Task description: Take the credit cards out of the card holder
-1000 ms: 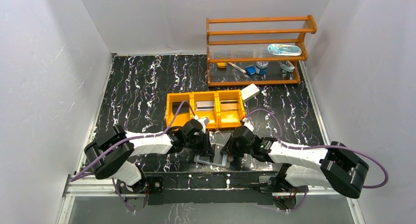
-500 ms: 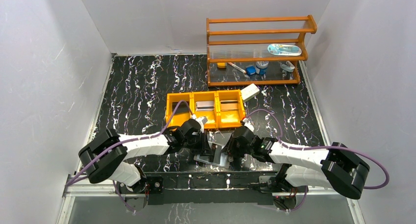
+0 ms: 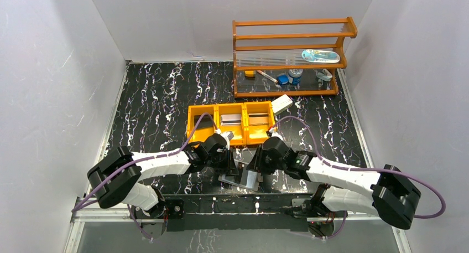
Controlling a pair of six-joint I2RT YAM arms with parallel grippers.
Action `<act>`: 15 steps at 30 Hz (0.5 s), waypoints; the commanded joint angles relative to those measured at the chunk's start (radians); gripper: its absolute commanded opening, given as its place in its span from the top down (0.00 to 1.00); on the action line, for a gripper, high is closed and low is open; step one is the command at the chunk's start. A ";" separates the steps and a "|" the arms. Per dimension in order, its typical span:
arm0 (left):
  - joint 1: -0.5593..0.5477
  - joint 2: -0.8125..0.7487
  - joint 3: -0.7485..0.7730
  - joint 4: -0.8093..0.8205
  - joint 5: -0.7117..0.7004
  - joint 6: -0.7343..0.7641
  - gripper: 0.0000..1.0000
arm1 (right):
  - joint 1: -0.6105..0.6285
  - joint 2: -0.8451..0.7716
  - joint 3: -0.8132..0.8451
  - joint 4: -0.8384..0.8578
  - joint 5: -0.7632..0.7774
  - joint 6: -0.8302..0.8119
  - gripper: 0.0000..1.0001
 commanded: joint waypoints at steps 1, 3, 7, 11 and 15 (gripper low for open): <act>-0.002 -0.028 0.019 -0.046 -0.010 0.023 1.00 | -0.003 -0.019 0.061 0.092 -0.072 -0.066 0.61; -0.003 -0.028 0.015 -0.044 -0.016 0.021 1.00 | -0.004 0.012 0.056 0.113 -0.078 -0.056 0.61; -0.003 -0.028 0.017 -0.045 -0.010 0.021 0.99 | -0.003 0.077 0.036 0.068 -0.055 0.000 0.62; -0.003 -0.028 0.015 -0.029 -0.001 0.016 0.95 | -0.003 0.091 -0.035 0.127 -0.068 0.042 0.61; -0.003 -0.028 0.002 0.025 0.036 0.003 0.87 | -0.010 0.104 -0.098 0.220 -0.109 0.076 0.61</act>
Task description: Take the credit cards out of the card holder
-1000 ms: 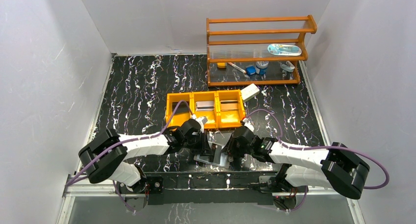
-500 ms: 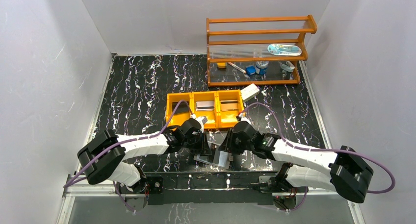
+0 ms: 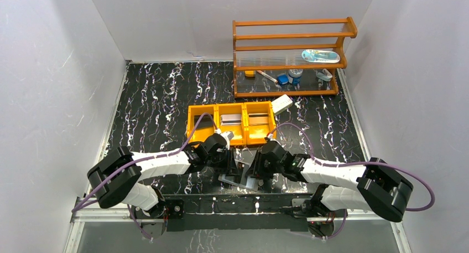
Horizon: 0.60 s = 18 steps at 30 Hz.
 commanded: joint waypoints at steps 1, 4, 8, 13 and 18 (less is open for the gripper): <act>-0.003 -0.023 0.000 0.037 0.044 -0.003 0.85 | -0.009 0.014 -0.057 0.122 -0.041 0.059 0.61; -0.003 -0.007 0.001 0.068 0.076 -0.008 0.84 | -0.016 0.021 -0.101 0.147 -0.043 0.083 0.62; -0.003 0.010 0.005 0.098 0.108 -0.011 0.84 | -0.023 0.016 -0.121 0.153 -0.035 0.096 0.62; -0.003 0.025 0.009 0.091 0.116 0.002 0.83 | -0.033 0.004 -0.125 0.145 -0.031 0.097 0.62; -0.003 0.075 0.039 0.068 0.146 0.030 0.91 | -0.041 0.004 -0.125 0.139 -0.029 0.095 0.63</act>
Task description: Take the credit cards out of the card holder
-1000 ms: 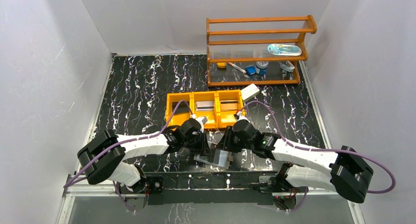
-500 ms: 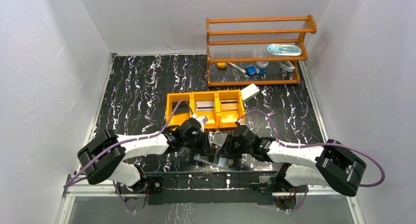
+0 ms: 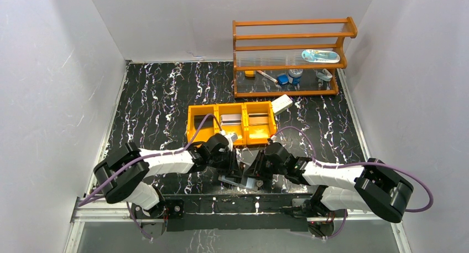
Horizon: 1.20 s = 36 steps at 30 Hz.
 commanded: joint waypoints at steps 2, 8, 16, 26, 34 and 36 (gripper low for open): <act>-0.005 0.028 0.044 -0.018 0.042 0.018 1.00 | -0.013 0.010 -0.024 -0.054 0.028 -0.015 0.63; -0.005 -0.040 0.057 -0.104 -0.047 0.029 1.00 | -0.020 -0.001 -0.011 -0.104 0.049 -0.024 0.63; -0.002 -0.131 0.063 -0.202 -0.116 0.061 1.00 | -0.039 -0.002 0.002 -0.157 0.063 -0.036 0.63; 0.032 -0.254 0.081 -0.304 -0.173 0.098 1.00 | -0.046 0.007 0.193 -0.342 0.142 -0.211 0.62; 0.123 -0.389 0.074 -0.423 -0.218 0.131 1.00 | -0.045 -0.042 0.268 -0.287 0.010 -0.262 0.60; 0.155 -0.415 0.065 -0.448 -0.220 0.138 1.00 | -0.042 -0.055 0.261 -0.223 -0.036 -0.243 0.60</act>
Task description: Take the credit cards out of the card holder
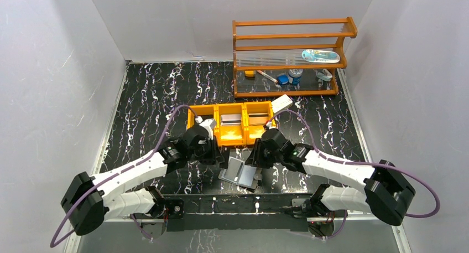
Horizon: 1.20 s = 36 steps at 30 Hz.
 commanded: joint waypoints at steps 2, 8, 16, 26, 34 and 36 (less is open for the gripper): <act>0.074 -0.091 0.006 -0.101 -0.030 0.035 1.00 | 0.005 -0.045 0.008 0.164 -0.125 -0.001 0.59; 0.102 -0.137 -0.012 -0.123 -0.036 0.031 1.00 | 0.021 0.048 0.072 0.180 -0.184 0.000 0.58; 0.107 -0.183 -0.028 -0.135 -0.076 0.016 1.00 | 0.035 0.198 0.045 0.183 -0.202 0.046 0.57; 0.112 -0.213 -0.052 -0.089 -0.031 0.030 1.00 | 0.042 0.115 0.018 0.114 -0.099 0.021 0.52; 0.261 -0.281 -0.098 -0.020 0.183 0.036 1.00 | 0.041 -0.046 0.034 0.102 -0.026 -0.029 0.22; 0.322 -0.310 -0.125 0.023 0.270 0.017 1.00 | 0.040 -0.078 0.014 0.150 -0.028 -0.039 0.14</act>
